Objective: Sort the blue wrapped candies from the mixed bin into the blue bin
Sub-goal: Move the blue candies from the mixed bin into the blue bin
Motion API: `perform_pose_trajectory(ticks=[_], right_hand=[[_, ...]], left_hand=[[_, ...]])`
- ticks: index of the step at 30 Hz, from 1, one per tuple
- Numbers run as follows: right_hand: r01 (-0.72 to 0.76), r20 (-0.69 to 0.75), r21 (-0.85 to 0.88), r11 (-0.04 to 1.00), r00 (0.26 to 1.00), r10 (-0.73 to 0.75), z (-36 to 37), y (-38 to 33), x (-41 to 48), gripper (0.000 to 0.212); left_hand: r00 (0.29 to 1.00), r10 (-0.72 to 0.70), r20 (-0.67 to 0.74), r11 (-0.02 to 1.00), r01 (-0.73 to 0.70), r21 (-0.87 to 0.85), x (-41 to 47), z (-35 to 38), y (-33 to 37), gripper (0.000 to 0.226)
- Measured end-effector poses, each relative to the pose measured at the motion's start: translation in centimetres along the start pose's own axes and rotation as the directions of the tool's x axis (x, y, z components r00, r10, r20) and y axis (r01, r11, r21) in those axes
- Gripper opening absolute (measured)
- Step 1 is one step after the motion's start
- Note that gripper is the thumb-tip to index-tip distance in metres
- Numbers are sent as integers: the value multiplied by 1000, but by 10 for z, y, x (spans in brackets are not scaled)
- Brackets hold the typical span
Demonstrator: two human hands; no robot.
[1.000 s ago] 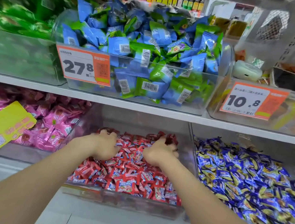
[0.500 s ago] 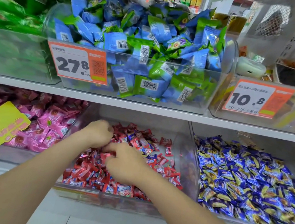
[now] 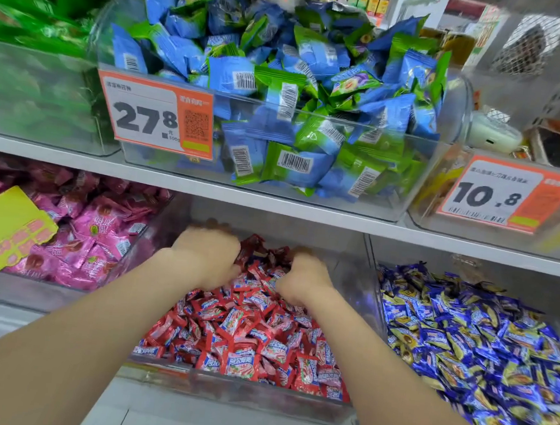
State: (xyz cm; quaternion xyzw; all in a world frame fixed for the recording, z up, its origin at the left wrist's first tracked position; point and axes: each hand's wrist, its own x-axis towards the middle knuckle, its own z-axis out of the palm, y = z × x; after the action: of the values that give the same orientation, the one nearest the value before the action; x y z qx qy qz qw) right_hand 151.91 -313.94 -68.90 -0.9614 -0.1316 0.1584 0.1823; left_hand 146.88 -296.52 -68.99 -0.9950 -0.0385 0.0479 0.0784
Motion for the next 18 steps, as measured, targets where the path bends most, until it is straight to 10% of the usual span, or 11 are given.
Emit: perform_pose_trajectory(ticks=[5,18], right_hand=[[-33,216,23,999,976,28,4,-4,11,52],[-126,494,278,952,869,-29,4,-7,28,15]], left_hand=[[979,204,23,888,-175,-426,19,19,0,64],[962,161,219,847,-20,-531,22,-2,-5,79]])
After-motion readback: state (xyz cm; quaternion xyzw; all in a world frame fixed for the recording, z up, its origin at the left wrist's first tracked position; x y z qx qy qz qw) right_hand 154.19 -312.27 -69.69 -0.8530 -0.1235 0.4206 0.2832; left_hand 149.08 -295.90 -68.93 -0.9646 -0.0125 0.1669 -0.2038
